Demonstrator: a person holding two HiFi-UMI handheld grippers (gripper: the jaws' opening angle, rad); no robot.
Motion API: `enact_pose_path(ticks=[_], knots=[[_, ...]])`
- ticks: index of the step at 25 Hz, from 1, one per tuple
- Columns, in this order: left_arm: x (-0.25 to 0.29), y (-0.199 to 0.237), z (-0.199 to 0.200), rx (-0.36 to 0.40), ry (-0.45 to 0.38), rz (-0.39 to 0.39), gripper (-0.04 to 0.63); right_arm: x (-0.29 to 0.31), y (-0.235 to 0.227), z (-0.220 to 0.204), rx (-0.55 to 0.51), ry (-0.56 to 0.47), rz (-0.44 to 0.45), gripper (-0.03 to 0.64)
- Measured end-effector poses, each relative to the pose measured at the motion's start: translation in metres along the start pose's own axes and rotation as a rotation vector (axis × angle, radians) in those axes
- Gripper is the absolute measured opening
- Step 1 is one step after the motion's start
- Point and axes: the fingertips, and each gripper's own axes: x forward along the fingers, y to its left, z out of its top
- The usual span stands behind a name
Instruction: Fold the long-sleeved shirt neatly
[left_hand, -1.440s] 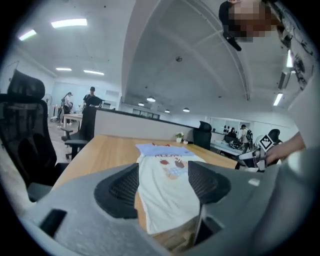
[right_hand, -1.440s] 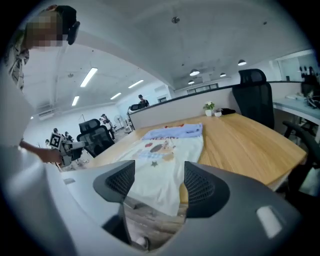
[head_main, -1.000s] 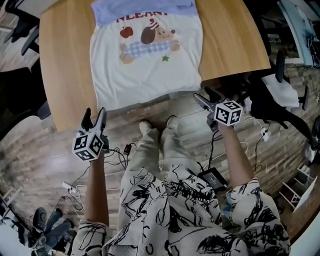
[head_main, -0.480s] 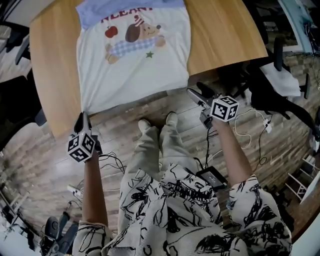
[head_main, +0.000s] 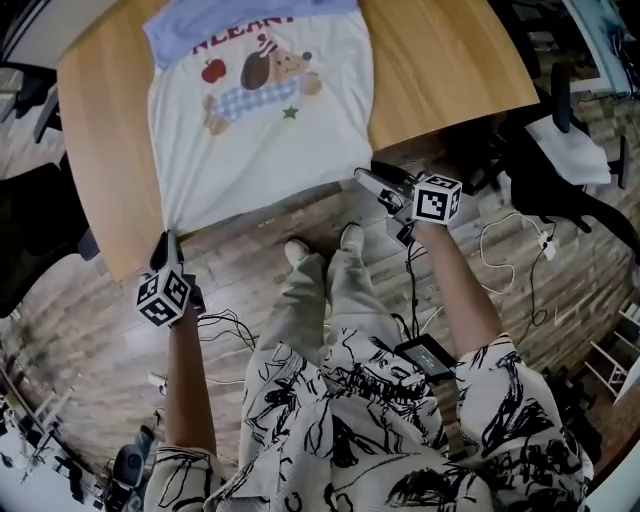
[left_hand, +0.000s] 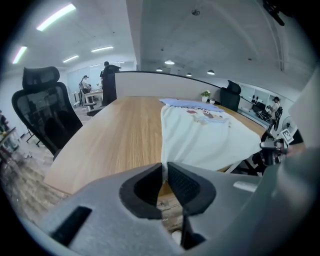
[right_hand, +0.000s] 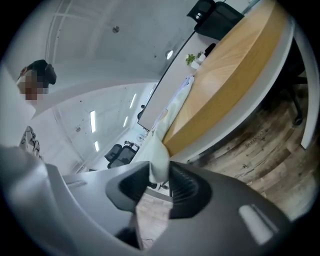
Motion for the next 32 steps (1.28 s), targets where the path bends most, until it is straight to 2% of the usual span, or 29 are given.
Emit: enact_pose_path(ticks=[1,2,5,7,9,11,13,15,17,20,21,22,24,25,27,30,32], knots=[[-0.001,0.0,0.001,-0.001,-0.001,0.0,0.04,-0.001,0.002,0.002,0.007,-0.002,0.004,0.044],[-0.001,-0.001,0.002,-0.001,-0.002,-0.002,0.04,-0.005,0.005,0.004,0.005,-0.005,0.002,0.028],[-0.002,-0.01,0.004,0.002,-0.006,-0.026,0.04,-0.029,0.028,0.019,-0.086,-0.028,-0.039,0.029],[-0.003,-0.015,0.006,0.006,-0.01,-0.042,0.04,-0.043,0.046,0.036,-0.219,-0.03,-0.139,0.029],[-0.005,-0.018,0.008,0.002,-0.02,-0.05,0.04,-0.049,0.063,0.053,-0.399,-0.011,-0.265,0.029],[-0.007,-0.022,0.007,-0.007,-0.031,-0.052,0.04,-0.051,0.072,0.062,-0.618,0.041,-0.414,0.031],[-0.005,-0.025,0.003,-0.01,-0.021,-0.045,0.04,-0.05,0.063,0.056,-0.811,0.136,-0.568,0.032],[-0.001,-0.024,-0.002,-0.014,-0.003,-0.025,0.04,-0.041,0.038,0.034,-0.887,0.255,-0.641,0.032],[0.001,-0.024,-0.004,-0.027,0.001,-0.01,0.04,-0.035,0.013,0.011,-0.8,0.291,-0.621,0.032],[0.003,-0.023,-0.002,-0.023,0.0,-0.005,0.04,-0.034,-0.003,0.002,-0.614,0.192,-0.541,0.041],[0.004,-0.023,-0.002,-0.017,0.0,-0.005,0.04,-0.032,-0.005,0.0,-0.574,0.17,-0.506,0.064],[0.004,-0.021,-0.001,-0.012,0.0,-0.004,0.038,-0.029,-0.004,-0.003,-0.548,0.162,-0.463,0.106],[0.003,-0.018,-0.001,-0.004,0.002,-0.002,0.04,-0.024,0.004,-0.011,-0.54,0.167,-0.365,0.233],[0.003,-0.017,-0.001,-0.001,0.003,-0.001,0.04,-0.023,0.01,-0.013,-0.548,0.162,-0.318,0.265],[0.003,-0.018,-0.001,0.005,0.004,-0.003,0.04,-0.029,0.014,-0.01,-0.505,0.097,-0.245,0.268],[0.003,-0.02,-0.001,0.01,0.005,-0.005,0.04,-0.044,0.0,0.009,-0.279,-0.053,-0.169,0.268],[0.005,-0.021,0.0,0.015,0.004,-0.006,0.04,-0.042,-0.009,0.013,-0.193,-0.07,-0.12,0.219]])
